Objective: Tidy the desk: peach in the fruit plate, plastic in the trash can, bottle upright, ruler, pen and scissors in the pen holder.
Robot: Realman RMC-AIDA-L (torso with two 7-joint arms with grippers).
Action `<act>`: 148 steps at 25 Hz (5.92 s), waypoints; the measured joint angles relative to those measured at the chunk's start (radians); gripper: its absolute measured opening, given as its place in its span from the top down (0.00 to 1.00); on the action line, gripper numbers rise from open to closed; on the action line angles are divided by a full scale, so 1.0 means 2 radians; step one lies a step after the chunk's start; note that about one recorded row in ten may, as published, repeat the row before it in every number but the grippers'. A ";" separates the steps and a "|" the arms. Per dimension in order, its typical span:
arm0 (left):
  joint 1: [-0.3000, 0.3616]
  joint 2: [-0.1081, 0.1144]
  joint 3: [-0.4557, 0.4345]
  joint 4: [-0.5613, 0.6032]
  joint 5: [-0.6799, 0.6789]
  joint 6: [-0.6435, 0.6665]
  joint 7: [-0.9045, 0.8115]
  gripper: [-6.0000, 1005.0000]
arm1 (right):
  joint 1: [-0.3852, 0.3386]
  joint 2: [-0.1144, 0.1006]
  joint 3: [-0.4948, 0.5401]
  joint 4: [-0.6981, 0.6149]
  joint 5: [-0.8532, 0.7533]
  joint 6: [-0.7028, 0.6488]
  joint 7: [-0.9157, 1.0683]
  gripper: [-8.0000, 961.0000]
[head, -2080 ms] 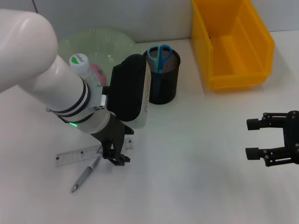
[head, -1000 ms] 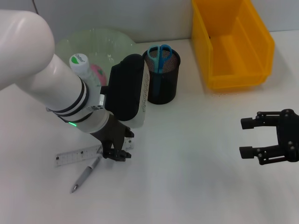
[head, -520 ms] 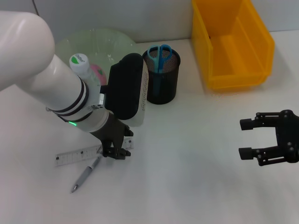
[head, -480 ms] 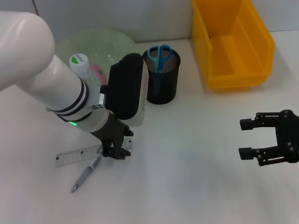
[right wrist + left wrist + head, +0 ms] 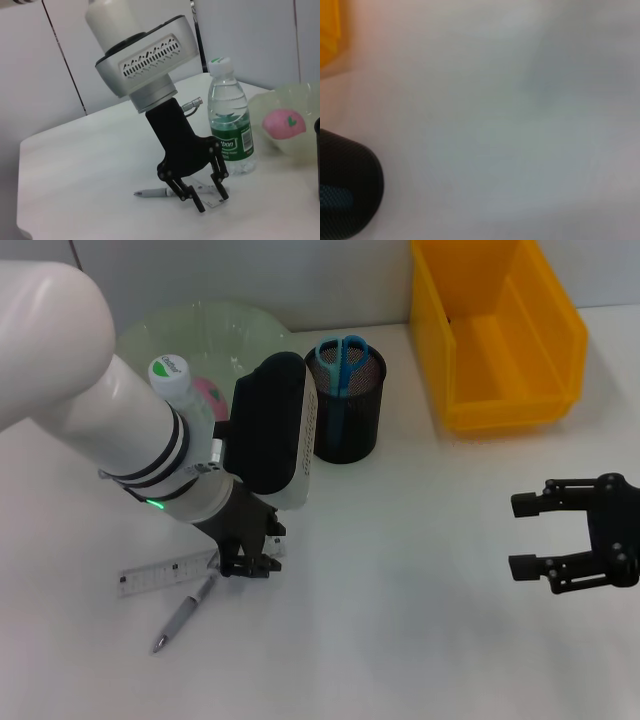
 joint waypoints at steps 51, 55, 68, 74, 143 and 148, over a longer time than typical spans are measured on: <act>0.001 0.001 -0.006 -0.013 -0.002 -0.016 -0.015 0.25 | 0.007 0.001 -0.020 -0.005 0.000 0.000 0.018 0.16; 0.002 0.001 -0.006 -0.013 -0.002 -0.015 -0.013 0.26 | 0.007 0.001 -0.021 -0.005 0.000 0.000 0.018 0.16; 0.000 0.001 -0.006 -0.016 -0.006 -0.006 -0.005 0.29 | 0.009 0.001 -0.027 -0.004 0.000 0.009 0.019 0.16; -0.004 0.001 -0.007 -0.017 -0.007 -0.003 -0.004 0.30 | 0.009 0.001 -0.037 -0.003 0.000 0.014 0.020 0.16; -0.007 0.001 -0.008 -0.025 -0.005 -0.018 0.015 0.36 | 0.015 0.006 -0.051 -0.006 -0.005 0.021 0.028 0.16; -0.007 0.001 -0.008 -0.025 -0.004 -0.018 0.016 0.36 | 0.016 0.006 -0.051 -0.006 -0.005 0.023 0.028 0.16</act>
